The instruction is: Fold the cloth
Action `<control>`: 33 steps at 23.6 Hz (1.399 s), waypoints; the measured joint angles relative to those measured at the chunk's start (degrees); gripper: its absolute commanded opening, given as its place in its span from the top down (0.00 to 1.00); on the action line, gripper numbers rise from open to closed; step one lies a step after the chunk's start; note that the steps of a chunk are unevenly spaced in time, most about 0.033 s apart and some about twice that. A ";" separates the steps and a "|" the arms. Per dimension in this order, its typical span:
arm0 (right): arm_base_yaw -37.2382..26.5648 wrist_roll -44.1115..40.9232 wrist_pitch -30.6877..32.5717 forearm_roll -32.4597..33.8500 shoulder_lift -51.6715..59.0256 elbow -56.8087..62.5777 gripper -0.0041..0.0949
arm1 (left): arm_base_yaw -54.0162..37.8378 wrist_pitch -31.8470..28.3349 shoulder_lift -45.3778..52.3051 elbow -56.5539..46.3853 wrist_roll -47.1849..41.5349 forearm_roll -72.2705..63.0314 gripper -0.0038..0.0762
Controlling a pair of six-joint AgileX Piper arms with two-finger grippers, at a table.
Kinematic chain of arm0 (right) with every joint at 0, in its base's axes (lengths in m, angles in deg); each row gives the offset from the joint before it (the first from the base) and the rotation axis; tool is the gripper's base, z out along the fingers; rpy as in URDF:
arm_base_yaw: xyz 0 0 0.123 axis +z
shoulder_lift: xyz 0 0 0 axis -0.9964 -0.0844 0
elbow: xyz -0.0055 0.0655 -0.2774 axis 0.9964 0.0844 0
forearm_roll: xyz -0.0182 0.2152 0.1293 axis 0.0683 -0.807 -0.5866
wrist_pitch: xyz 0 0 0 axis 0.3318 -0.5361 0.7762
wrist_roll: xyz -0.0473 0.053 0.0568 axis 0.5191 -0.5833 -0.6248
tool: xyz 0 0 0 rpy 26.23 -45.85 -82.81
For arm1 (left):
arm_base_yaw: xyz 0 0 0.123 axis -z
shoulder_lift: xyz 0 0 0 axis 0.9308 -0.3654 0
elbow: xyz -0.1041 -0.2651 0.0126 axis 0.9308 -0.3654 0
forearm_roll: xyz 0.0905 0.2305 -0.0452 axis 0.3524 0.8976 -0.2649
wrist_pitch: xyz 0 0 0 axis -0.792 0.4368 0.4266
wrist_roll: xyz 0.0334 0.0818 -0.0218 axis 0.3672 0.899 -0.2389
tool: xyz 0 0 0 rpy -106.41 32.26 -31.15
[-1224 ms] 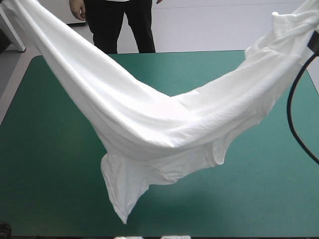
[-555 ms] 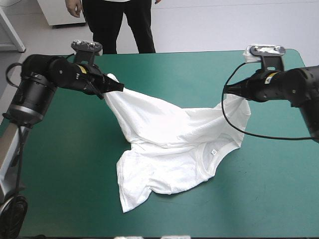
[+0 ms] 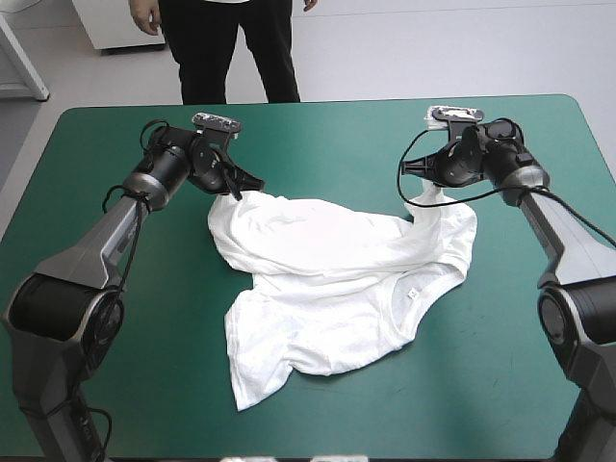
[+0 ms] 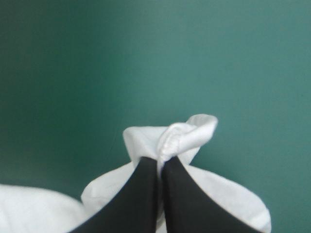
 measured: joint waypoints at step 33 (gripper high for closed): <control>-4.92 4.95 21.23 -3.38 9.69 -8.87 0.49 | 9.15 21.34 21.47 -2.87 -5.78 1.58 0.36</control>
